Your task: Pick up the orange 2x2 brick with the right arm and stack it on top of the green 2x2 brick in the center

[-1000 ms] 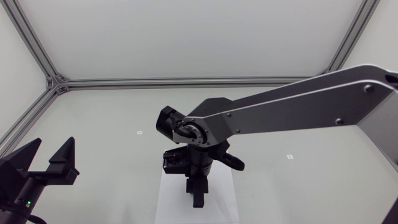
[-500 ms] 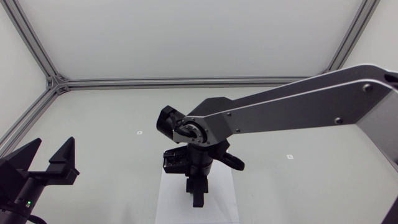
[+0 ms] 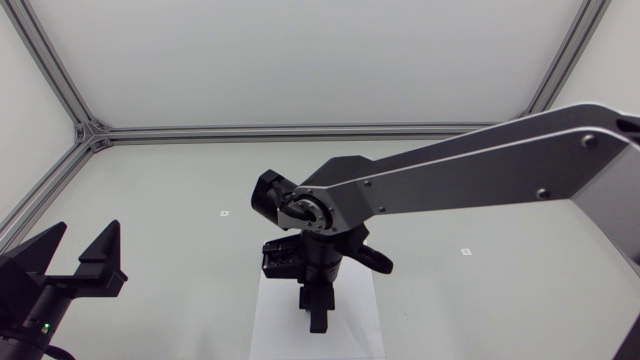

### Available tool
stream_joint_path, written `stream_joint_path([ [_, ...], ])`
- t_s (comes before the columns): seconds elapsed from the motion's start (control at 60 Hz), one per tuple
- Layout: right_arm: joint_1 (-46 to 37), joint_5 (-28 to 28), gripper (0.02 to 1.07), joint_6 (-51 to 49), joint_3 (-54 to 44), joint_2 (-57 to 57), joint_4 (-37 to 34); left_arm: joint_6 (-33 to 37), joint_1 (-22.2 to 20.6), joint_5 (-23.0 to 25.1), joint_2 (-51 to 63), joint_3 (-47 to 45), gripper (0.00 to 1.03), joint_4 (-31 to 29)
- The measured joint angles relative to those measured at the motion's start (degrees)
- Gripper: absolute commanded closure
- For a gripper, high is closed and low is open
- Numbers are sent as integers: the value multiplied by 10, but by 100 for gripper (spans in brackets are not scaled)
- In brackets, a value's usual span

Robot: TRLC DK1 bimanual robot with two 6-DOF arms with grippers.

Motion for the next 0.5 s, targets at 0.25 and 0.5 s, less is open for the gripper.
stream_joint_path([
  [0.25,0,1,54,0,2,10,1,0,0,0,0,0,4,0],
  [0.5,0,7,51,2,0,35,9,0,0,0,0,0,4,0],
])
